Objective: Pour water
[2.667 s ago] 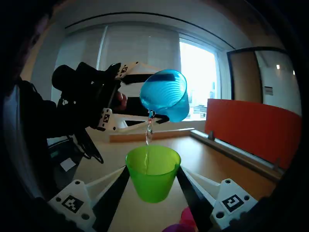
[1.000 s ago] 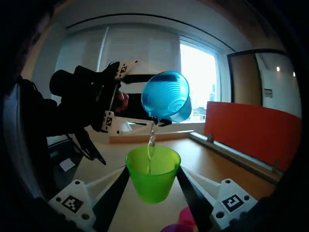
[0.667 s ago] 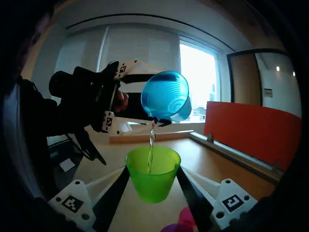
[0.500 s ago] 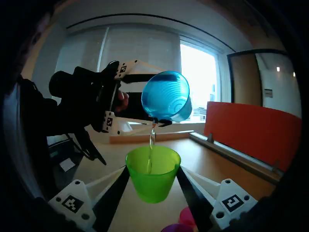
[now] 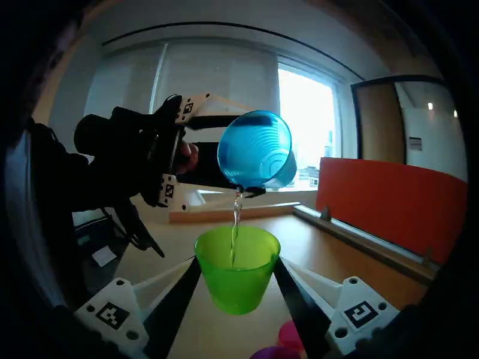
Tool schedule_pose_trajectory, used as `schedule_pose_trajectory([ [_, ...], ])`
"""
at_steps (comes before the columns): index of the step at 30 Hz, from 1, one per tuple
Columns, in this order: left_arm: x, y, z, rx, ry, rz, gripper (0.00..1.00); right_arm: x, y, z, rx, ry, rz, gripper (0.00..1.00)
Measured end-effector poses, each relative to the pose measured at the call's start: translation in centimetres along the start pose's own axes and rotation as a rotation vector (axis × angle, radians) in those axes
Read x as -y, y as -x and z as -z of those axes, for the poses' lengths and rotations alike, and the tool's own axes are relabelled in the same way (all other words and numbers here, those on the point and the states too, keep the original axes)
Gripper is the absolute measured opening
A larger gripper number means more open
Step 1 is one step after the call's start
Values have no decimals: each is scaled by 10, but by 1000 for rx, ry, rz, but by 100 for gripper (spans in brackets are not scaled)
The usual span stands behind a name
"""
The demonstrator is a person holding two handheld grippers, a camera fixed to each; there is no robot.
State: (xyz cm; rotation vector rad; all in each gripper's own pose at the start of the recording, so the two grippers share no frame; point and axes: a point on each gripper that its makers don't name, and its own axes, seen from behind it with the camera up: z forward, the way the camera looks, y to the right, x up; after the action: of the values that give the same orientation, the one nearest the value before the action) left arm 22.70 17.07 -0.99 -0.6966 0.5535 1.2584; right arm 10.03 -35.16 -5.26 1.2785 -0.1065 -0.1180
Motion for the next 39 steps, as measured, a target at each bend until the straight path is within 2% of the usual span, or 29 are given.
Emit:
schedule_pose_trajectory([
  [24,0,-2,-6,-2,7,-65,85,-1,0,2,0,1,8,88],
  [39,2,-5,-3,-1,9,-117,85,0,-1,6,3,4,16,88],
])
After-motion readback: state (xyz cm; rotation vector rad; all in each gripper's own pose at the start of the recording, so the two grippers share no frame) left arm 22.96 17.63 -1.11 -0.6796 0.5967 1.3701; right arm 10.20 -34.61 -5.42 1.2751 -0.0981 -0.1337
